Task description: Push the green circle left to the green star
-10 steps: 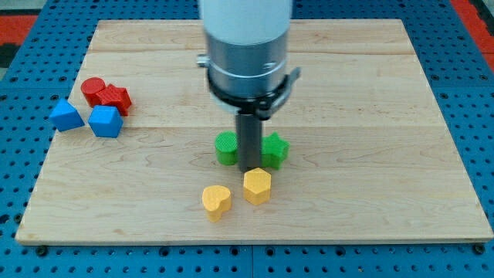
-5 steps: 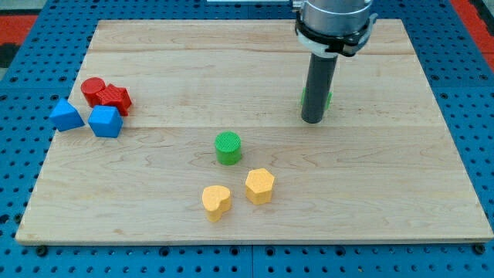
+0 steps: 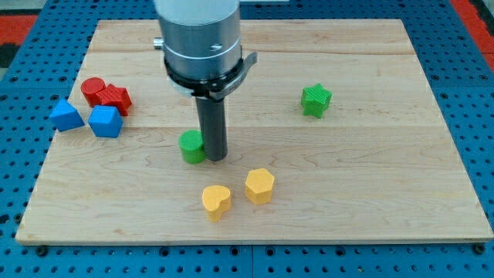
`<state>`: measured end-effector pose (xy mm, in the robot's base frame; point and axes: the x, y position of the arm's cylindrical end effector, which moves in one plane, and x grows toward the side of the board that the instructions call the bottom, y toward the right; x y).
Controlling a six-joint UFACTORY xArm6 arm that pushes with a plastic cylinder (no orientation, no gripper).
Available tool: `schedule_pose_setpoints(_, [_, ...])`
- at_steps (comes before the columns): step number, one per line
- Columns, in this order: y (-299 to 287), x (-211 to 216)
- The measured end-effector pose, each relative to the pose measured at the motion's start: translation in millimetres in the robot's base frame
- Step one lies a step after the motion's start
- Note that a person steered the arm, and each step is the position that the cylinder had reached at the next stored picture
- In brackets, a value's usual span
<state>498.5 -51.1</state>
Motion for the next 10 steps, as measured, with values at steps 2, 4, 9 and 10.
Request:
schedule_pose_setpoints(2, [-50,7])
schedule_pose_setpoints(4, [-34,-38])
schedule_pose_setpoints(9, [-56,-66])
schedule_pose_setpoints(10, [-10,-83])
